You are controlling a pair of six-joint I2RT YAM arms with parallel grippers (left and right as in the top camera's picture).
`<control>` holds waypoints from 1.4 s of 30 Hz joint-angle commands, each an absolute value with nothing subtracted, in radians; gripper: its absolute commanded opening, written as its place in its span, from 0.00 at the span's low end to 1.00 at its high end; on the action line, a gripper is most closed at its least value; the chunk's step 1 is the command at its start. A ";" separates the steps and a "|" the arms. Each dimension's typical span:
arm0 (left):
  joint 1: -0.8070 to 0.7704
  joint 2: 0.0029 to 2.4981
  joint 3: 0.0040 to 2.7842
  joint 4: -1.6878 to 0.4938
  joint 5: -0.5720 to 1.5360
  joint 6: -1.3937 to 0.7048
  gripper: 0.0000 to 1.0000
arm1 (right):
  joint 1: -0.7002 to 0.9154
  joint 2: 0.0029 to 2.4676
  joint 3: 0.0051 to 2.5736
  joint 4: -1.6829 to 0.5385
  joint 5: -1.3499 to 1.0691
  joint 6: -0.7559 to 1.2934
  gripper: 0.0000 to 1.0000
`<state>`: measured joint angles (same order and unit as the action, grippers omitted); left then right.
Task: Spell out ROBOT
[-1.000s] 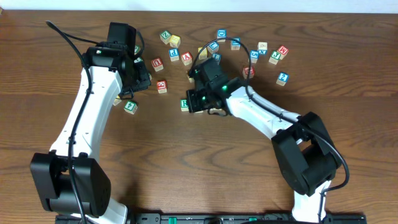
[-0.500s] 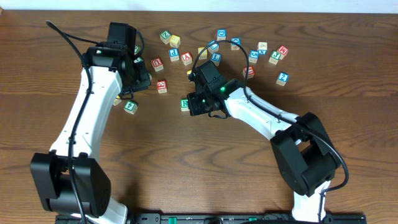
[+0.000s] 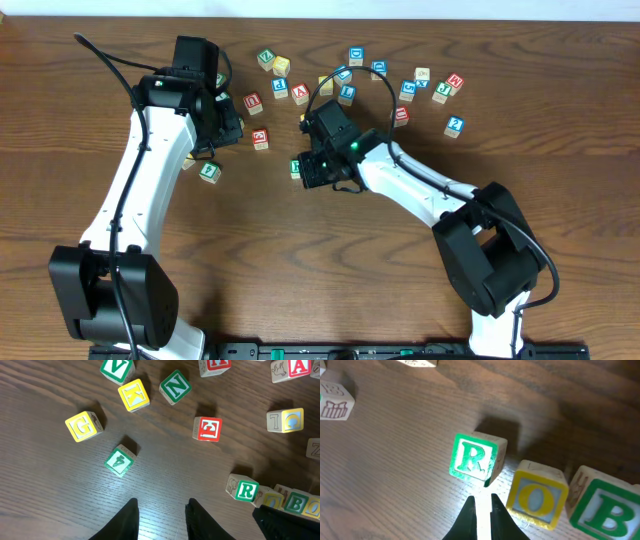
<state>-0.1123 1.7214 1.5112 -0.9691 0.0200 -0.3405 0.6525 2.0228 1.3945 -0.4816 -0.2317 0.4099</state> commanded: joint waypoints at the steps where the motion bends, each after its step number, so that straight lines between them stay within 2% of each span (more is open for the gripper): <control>1: -0.108 1.729 1.507 -0.976 0.004 -0.346 0.31 | 0.661 2.051 1.404 -0.491 -0.217 0.419 0.05; 42: -0.108 1.729 1.507 -0.978 0.004 -0.345 0.31 | 0.660 2.066 1.413 -0.461 -0.175 0.432 0.04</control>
<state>-0.1123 1.7214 1.5112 -0.9722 0.0200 -0.3405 0.6533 2.0663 1.3945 -0.4618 -0.1825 0.4210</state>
